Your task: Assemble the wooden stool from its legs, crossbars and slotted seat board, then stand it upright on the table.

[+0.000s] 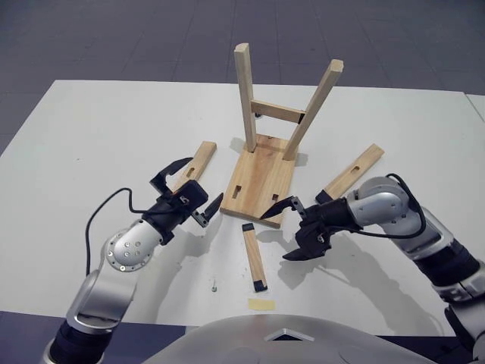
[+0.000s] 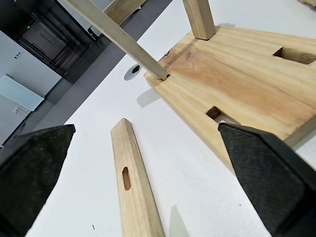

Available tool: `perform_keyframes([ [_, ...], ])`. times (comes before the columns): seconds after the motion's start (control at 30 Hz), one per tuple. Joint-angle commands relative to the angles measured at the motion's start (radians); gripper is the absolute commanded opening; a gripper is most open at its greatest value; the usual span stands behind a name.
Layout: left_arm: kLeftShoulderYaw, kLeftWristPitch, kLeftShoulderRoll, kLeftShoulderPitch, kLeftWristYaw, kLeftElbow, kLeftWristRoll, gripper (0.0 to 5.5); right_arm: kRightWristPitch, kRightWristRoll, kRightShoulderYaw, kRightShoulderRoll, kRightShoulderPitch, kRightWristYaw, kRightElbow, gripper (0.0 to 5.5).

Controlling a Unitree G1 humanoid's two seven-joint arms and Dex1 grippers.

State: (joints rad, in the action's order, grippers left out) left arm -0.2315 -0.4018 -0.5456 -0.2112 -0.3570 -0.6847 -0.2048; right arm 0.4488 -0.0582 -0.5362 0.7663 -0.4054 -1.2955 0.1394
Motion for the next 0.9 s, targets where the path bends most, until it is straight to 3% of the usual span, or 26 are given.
perform_keyframes([
  [0.03,-0.043,-0.040,0.050,-0.035,0.038,-0.027,-0.055,5.40,0.122,-0.041,-0.058,-0.059,-0.113,-0.042,-0.058,5.38],
  [0.17,-0.061,-0.065,0.088,-0.061,0.062,-0.040,-0.087,5.40,0.216,-0.089,-0.141,-0.111,-0.200,-0.097,-0.110,5.38],
  [0.33,0.002,-0.086,0.105,-0.056,0.076,-0.033,-0.093,5.40,0.328,-0.194,-0.226,-0.156,-0.272,-0.114,-0.225,5.38],
  [0.57,0.008,-0.105,0.131,-0.044,0.089,-0.002,-0.112,5.40,0.319,-0.284,-0.307,-0.254,-0.300,-0.096,-0.242,5.38],
  [0.9,-0.034,-0.120,0.190,-0.038,0.116,0.012,-0.146,5.40,0.269,-0.358,-0.386,-0.265,-0.313,-0.138,-0.238,3.86],
])
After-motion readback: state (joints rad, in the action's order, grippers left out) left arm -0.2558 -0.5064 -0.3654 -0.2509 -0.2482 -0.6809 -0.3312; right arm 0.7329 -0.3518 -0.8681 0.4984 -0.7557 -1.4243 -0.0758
